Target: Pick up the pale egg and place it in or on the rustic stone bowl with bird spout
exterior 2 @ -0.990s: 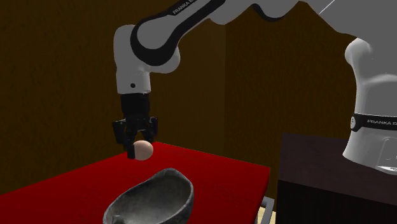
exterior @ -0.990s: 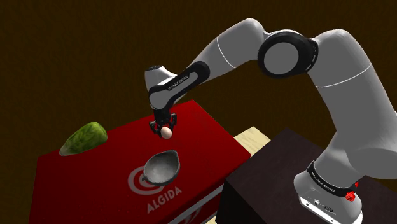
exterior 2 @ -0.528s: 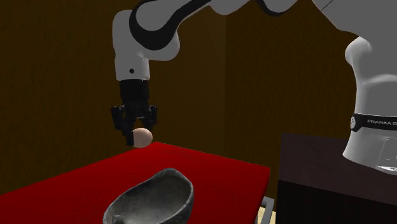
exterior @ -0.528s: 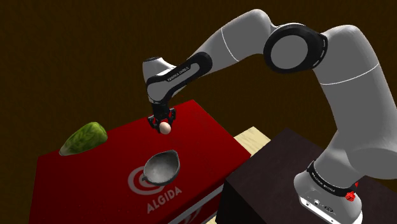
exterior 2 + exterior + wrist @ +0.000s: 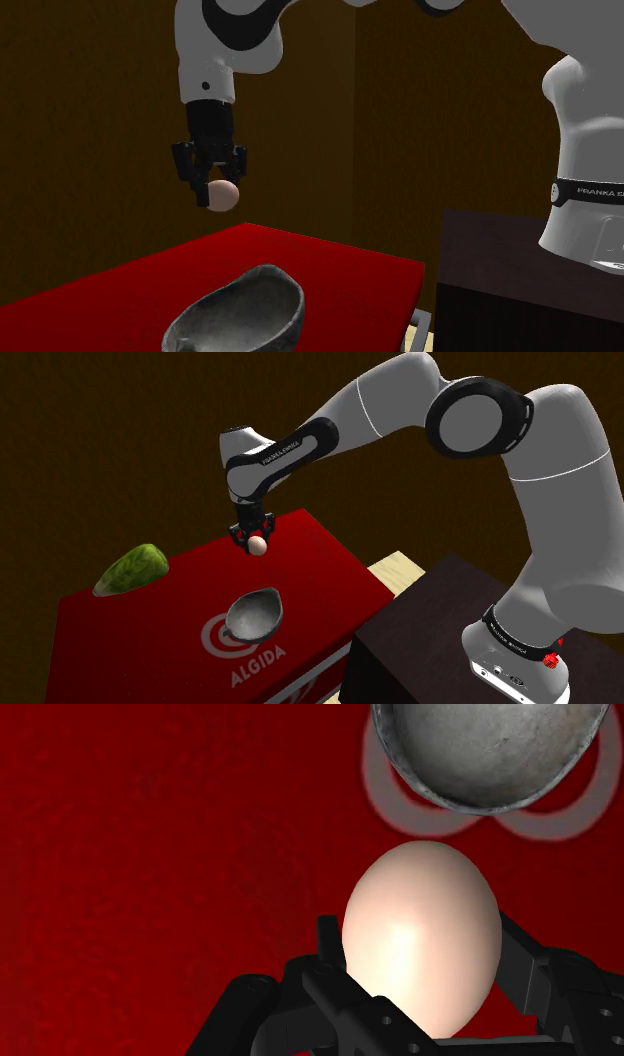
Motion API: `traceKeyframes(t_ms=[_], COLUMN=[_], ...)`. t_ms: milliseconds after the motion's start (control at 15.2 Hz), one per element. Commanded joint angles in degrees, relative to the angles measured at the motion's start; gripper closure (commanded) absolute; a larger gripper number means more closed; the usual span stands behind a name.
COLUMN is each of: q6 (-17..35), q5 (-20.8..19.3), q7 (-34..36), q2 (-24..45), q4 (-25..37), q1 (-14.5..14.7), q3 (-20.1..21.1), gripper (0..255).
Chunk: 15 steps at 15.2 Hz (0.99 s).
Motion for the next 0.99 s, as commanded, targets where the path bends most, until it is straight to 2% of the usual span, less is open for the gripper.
traceKeyframes(t_ms=[0, 660, 924], q6=[1.3, 8.0, 10.3], q5=[0.2, 0.9, 0.4], q7=[1.5, 12.2, 12.2], q2=[-1.8, -8.6, -6.7], q4=[-3.0, -15.5, -15.8], q1=[0.9, 8.1, 8.4], q3=[0.5, 3.8, 3.4], gripper=[255, 255, 255])
